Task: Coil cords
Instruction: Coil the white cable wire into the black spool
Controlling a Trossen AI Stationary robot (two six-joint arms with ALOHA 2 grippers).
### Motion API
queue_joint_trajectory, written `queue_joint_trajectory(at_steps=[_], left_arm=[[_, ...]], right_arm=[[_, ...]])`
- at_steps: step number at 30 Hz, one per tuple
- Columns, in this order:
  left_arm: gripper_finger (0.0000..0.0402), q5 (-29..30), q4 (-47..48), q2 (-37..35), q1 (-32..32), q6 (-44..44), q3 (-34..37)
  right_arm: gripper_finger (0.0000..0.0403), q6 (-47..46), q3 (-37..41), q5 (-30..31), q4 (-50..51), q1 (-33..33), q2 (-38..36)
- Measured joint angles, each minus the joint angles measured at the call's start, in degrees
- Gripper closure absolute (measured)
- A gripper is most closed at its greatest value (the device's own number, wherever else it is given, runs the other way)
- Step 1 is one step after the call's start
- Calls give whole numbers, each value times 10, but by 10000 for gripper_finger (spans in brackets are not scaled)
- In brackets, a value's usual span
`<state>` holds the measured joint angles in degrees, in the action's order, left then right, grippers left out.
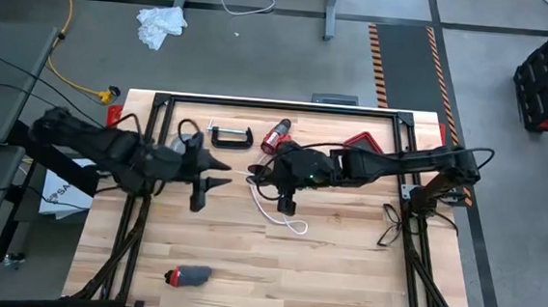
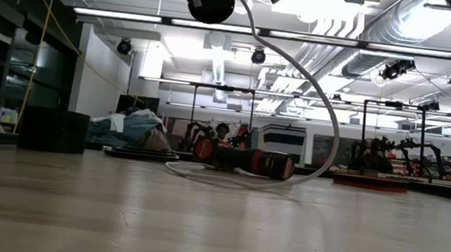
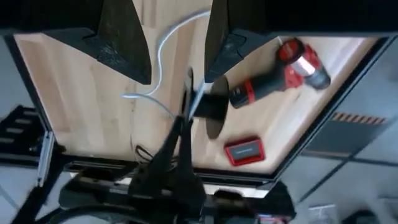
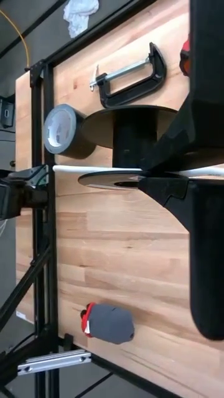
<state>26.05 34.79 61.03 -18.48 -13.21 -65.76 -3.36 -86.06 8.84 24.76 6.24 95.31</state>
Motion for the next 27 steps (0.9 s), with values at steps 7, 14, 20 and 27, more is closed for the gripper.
queue_joint_trajectory(at_steps=[7,14,20,27], left_arm=[[256,-78,-7,54,52,78,0],[256,-48,-32,78,63,110,0],[256,-80,-29,99,69,115,0],[256,-75,-31,117,69,114,0]], right_arm=[[403,11,0,-4,-3,0,7],[403,22,0,-10,-6,0,7],[403,23,0,-11,-10,0,7],[403,24,0,-18,-16,0,7]])
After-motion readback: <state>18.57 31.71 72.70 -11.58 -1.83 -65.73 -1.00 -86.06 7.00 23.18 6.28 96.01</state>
